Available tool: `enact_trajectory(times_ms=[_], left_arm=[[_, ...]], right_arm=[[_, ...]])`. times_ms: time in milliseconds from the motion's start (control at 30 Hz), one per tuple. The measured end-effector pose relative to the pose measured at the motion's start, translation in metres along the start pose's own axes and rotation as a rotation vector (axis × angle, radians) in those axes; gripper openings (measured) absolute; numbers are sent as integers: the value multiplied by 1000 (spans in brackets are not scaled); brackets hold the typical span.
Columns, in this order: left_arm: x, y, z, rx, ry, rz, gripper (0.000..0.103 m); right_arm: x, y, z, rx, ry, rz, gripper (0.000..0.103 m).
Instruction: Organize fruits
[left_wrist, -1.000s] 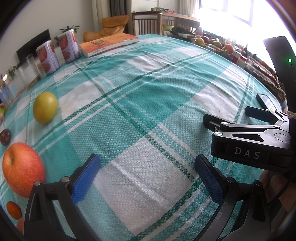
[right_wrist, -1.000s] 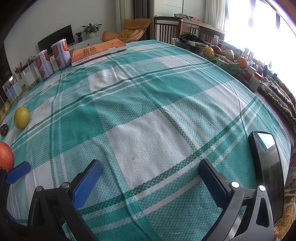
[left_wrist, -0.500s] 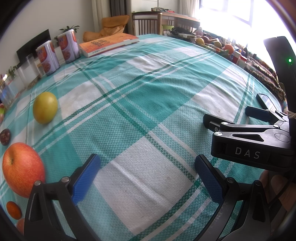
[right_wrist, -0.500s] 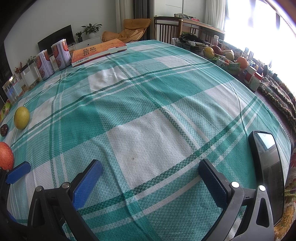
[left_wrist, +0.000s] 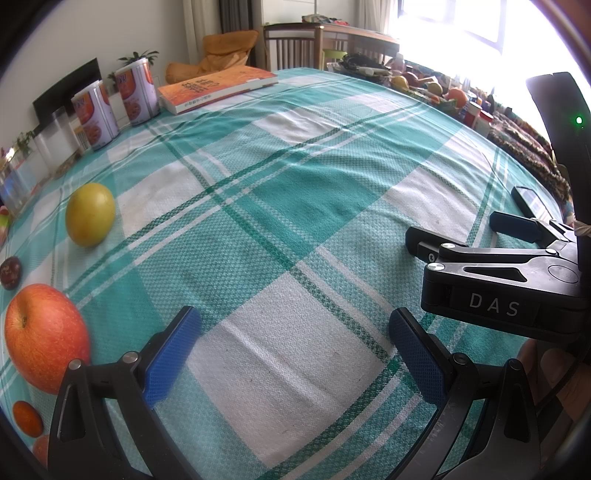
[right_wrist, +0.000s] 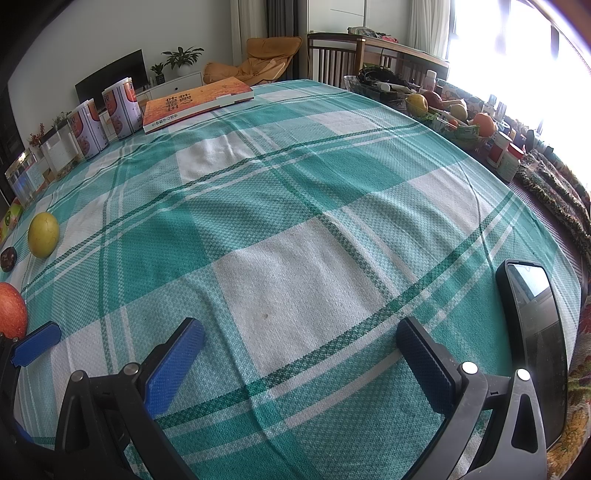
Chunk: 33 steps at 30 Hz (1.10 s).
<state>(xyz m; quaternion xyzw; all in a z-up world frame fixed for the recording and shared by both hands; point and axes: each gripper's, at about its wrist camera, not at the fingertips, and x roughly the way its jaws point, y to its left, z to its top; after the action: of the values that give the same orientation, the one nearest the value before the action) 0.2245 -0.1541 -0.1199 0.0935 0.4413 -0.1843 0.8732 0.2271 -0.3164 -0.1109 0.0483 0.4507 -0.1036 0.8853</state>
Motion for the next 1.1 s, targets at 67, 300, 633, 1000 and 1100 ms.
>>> enact_trajectory(times_ms=[67, 300, 633, 1000, 1100], left_arm=[[0, 0, 0, 0, 0, 0, 103], [-3, -4, -1, -34, 27, 24, 102], [-100, 0, -53, -149, -17, -201, 100], [-107, 132, -82, -287, 54, 72, 99], [-93, 132, -87, -260, 71, 127, 90]], right_arm=[[0, 0, 0, 0, 0, 0, 103], [0, 0, 0, 0, 0, 0, 103], [0, 0, 0, 0, 0, 0, 103], [0, 0, 0, 0, 0, 0, 103], [0, 0, 0, 0, 0, 0, 103]])
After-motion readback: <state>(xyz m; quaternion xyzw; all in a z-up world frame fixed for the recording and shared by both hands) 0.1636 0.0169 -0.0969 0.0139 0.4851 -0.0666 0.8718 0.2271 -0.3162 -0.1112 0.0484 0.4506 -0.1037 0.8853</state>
